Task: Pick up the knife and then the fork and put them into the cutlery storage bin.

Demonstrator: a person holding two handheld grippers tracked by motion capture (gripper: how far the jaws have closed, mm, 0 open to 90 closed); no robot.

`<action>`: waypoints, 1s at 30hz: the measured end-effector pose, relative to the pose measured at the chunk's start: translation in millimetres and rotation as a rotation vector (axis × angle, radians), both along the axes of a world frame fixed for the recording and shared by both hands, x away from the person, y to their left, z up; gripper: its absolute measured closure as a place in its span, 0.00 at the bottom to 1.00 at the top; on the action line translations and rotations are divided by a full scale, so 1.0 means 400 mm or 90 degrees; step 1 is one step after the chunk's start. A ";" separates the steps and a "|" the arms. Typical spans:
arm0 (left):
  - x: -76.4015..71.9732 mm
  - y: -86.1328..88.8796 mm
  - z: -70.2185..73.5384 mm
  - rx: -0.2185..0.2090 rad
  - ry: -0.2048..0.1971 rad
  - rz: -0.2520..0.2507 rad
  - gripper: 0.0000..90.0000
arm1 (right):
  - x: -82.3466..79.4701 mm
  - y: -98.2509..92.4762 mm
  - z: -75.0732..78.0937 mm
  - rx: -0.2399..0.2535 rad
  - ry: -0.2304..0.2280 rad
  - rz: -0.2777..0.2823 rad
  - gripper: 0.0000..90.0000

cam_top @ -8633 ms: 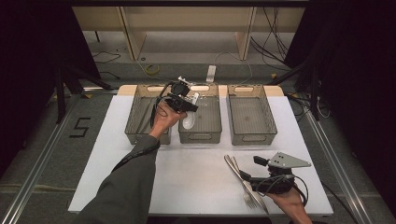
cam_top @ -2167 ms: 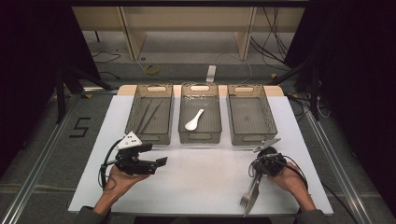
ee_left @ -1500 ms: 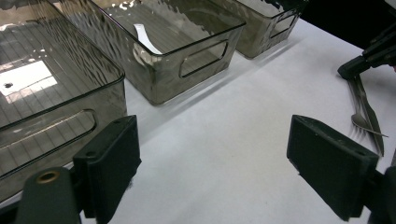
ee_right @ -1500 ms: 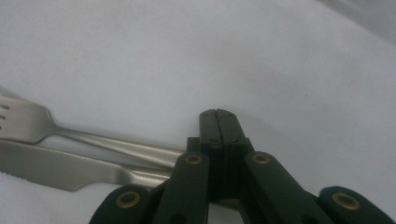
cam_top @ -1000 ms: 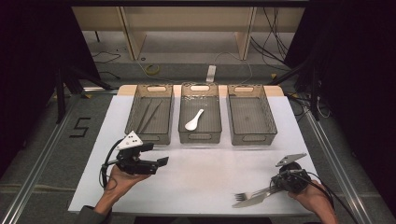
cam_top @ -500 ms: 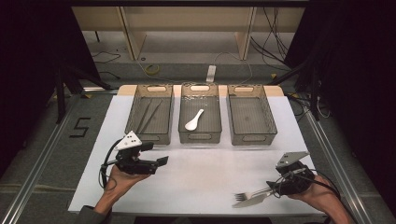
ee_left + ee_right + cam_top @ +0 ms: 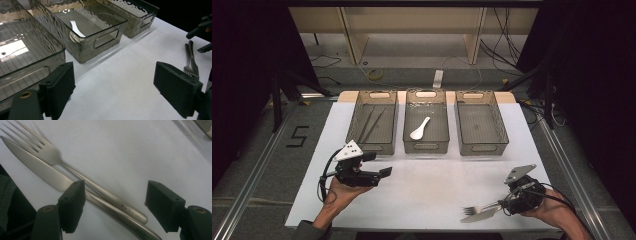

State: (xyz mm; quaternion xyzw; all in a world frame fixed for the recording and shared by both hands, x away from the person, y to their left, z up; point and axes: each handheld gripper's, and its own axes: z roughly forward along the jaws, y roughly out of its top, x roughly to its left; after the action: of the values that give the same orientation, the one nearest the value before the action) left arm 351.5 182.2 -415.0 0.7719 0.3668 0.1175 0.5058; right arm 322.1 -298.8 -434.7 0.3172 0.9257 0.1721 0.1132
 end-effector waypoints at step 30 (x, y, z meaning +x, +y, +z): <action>0.000 -0.004 -0.002 0.003 0.002 -0.005 0.19 | -0.021 0.022 -0.044 -0.103 0.054 0.095 0.57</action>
State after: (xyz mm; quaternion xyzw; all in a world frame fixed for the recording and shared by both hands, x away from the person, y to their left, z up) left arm 351.6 180.5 -415.7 0.7748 0.3644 0.1156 0.5036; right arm 313.7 -290.1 -452.5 0.2445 0.9615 0.0911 0.0858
